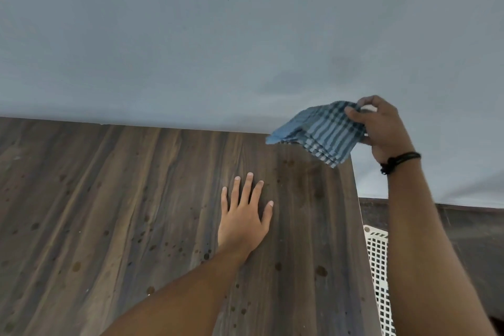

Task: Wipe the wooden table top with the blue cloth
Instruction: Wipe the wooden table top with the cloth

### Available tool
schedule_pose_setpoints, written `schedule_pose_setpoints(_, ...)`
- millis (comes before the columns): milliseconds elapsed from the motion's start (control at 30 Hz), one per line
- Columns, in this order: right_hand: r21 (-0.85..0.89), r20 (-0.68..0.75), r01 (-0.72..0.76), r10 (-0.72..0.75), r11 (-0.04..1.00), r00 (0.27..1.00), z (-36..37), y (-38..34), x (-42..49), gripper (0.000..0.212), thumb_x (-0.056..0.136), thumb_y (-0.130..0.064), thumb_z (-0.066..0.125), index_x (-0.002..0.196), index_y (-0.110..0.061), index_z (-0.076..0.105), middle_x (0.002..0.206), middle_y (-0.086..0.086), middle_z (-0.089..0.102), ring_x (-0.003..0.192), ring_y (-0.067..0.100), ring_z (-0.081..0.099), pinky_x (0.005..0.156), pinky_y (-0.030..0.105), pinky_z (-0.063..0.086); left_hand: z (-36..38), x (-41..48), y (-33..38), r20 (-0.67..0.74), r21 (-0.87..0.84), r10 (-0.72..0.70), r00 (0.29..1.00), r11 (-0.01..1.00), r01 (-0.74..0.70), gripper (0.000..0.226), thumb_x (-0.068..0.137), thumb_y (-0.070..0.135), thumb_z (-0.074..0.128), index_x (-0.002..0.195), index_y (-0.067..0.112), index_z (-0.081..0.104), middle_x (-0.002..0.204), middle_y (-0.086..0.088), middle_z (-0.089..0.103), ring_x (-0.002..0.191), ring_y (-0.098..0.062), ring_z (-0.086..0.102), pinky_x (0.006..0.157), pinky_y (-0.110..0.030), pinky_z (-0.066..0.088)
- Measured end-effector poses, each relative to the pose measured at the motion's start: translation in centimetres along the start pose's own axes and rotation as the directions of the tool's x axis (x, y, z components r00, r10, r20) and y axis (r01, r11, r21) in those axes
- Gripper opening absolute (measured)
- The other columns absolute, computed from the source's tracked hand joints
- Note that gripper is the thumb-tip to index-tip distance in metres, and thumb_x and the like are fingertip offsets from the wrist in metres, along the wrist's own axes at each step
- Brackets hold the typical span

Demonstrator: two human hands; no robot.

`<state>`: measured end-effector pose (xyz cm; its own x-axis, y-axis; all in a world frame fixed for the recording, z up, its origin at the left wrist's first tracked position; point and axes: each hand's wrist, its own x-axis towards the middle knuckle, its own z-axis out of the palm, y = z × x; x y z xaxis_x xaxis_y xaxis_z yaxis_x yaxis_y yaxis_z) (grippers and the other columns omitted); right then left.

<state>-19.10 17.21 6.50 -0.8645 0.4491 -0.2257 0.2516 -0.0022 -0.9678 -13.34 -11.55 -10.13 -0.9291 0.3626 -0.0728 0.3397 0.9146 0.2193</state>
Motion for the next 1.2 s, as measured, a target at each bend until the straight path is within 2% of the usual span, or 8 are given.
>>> schedule_pose_setpoints(167, -0.424, -0.255, -0.208, 0.104, 0.881, 0.961, 0.6, 10.3, -1.8, 0.023, 0.082, -0.011, 0.075, 0.098, -0.021, 0.061, 0.104, 0.009, 0.067, 0.092, 0.027, 0.065, 0.079, 0.038, 0.051, -0.1, 0.1, 0.0, 0.001, -0.004, 0.000, 1.000, 1.000, 0.000, 0.063, 0.103, 0.060, 0.017, 0.157, 0.029, 0.028, 0.169, 0.002, 0.011, 0.157, -0.024, 0.002, 0.125, -0.053, 0.009)
schedule_pose_setpoints(267, -0.723, -0.339, -0.137, -0.175, 0.677, 0.925, 2.1, 12.6, -3.6, 0.034, 0.083, -0.012, 0.067, 0.115, -0.018, 0.060, 0.127, 0.011, 0.053, 0.117, 0.035, 0.049, 0.095, 0.048, 0.044, -0.2, 0.1, 0.1, 0.011, -0.003, -0.002, 1.000, 1.000, 0.002, 0.063, 0.103, 0.059, 0.017, 0.158, 0.029, 0.026, 0.169, 0.002, 0.009, 0.157, -0.024, 0.000, 0.126, -0.053, 0.007)
schedule_pose_setpoints(367, -0.785, -0.146, 0.099, -0.338, 0.612, 0.930, 4.2, 12.5, -3.2, 0.038, 0.091, -0.019, 0.063, 0.129, -0.021, 0.061, 0.147, 0.007, 0.045, 0.138, 0.032, 0.036, 0.111, 0.051, 0.032, -0.2, 0.2, 0.0, 0.021, 0.004, 0.000, 1.000, 1.000, 0.000, 0.062, 0.104, 0.059, 0.016, 0.158, 0.030, 0.023, 0.170, 0.003, 0.007, 0.157, -0.023, -0.002, 0.126, -0.052, 0.005)
schedule_pose_setpoints(467, -0.842, 0.176, 0.247, -0.190, 0.479, 0.966, 5.9, 13.9, -2.6, 0.048, 0.105, -0.043, 0.042, 0.151, -0.035, 0.039, 0.166, -0.003, 0.017, 0.154, 0.025, 0.006, 0.121, 0.051, 0.006, -0.2, 0.2, 0.0, 0.023, 0.009, 0.000, 1.000, 1.000, 0.000, 0.062, 0.103, 0.060, 0.016, 0.158, 0.031, 0.022, 0.170, 0.003, 0.007, 0.156, -0.023, -0.002, 0.126, -0.052, 0.005)
schedule_pose_setpoints(567, -0.912, 0.219, 0.215, -0.031, 0.349, 0.975, 6.1, 15.6, -3.5, 0.056, 0.105, -0.054, 0.018, 0.158, -0.043, 0.007, 0.166, -0.012, -0.008, 0.153, 0.020, -0.015, 0.120, 0.049, -0.011, -0.2, 0.2, 0.0, 0.019, 0.008, -0.007, 1.000, 1.000, 0.006, 0.062, 0.103, 0.060, 0.017, 0.158, 0.030, 0.023, 0.169, 0.002, 0.009, 0.156, -0.023, 0.000, 0.126, -0.052, 0.007)
schedule_pose_setpoints(833, -0.846, -0.229, -0.223, 0.047, 0.485, 0.972, 7.4, 15.7, -3.4, 0.060, 0.103, -0.056, 0.013, 0.159, -0.040, -0.001, 0.167, -0.004, -0.011, 0.153, 0.024, -0.014, 0.121, 0.057, -0.008, -0.1, 0.1, 0.0, -0.009, -0.004, 0.004, 1.000, 1.000, -0.004, 0.061, 0.103, 0.058, 0.019, 0.156, 0.029, 0.028, 0.169, 0.001, 0.014, 0.156, -0.025, 0.004, 0.125, -0.054, 0.011)
schedule_pose_setpoints(1000, -0.924, 0.093, 0.111, -0.066, 0.366, 0.993, 9.2, 16.2, -5.3, 0.060, 0.102, -0.060, 0.012, 0.158, -0.042, 0.001, 0.165, -0.011, -0.009, 0.154, 0.021, -0.010, 0.119, 0.051, -0.011, -0.2, 0.0, 0.1, -0.008, -0.015, -0.001, 1.000, 1.000, 0.001, 0.062, 0.103, 0.058, 0.021, 0.157, 0.028, 0.029, 0.169, 0.000, 0.015, 0.156, -0.025, 0.005, 0.124, -0.054, 0.012)
schedule_pose_setpoints(1200, -0.857, -0.239, -0.202, -0.019, 0.475, 0.971, 8.5, 14.9, 0.0, 0.061, 0.103, -0.055, 0.014, 0.160, -0.035, 0.006, 0.168, 0.000, -0.004, 0.154, 0.026, -0.006, 0.121, 0.058, -0.003, -0.2, 0.1, -0.1, 0.002, -0.003, 0.005, 1.000, 1.000, -0.005, 0.062, 0.103, 0.058, 0.019, 0.157, 0.029, 0.027, 0.169, 0.001, 0.013, 0.157, -0.024, 0.003, 0.125, -0.054, 0.010)
